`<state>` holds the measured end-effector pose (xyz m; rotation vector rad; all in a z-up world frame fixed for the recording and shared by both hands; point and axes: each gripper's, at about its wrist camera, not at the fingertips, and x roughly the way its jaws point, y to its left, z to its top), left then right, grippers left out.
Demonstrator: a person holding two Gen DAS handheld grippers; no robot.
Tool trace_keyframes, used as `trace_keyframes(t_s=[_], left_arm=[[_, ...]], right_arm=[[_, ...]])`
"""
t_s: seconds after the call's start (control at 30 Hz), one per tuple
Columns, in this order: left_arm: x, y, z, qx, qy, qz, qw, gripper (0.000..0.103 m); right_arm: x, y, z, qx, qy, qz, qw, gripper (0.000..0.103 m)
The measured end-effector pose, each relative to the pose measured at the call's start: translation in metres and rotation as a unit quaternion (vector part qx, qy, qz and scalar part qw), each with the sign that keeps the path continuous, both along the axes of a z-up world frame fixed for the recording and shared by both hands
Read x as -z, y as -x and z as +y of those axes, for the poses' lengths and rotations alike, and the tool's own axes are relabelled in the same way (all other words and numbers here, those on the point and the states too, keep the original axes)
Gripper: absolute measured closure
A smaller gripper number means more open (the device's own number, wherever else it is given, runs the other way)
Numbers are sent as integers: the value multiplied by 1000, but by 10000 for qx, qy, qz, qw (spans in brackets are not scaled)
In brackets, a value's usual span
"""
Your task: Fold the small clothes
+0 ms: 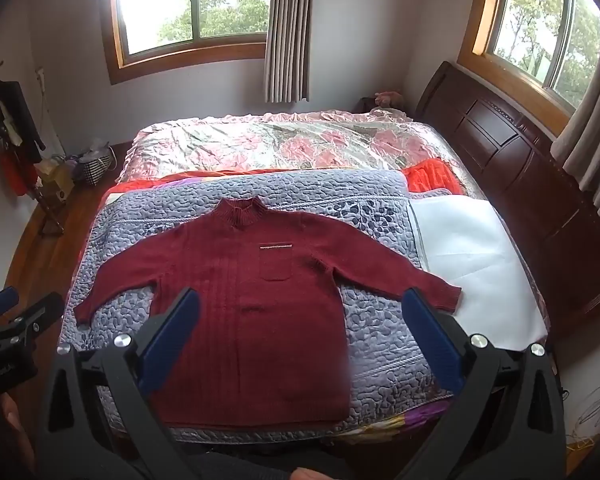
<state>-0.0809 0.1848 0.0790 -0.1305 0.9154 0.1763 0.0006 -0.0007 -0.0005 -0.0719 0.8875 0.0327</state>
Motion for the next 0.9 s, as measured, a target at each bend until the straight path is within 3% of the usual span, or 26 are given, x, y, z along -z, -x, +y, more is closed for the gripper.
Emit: trace_keyframes(t_s=[0.9], left_arm=[[0,3,2,-3,-33,-58,10000,4]], right_arm=[[-1,6,1,21,76,-100,9999,3]])
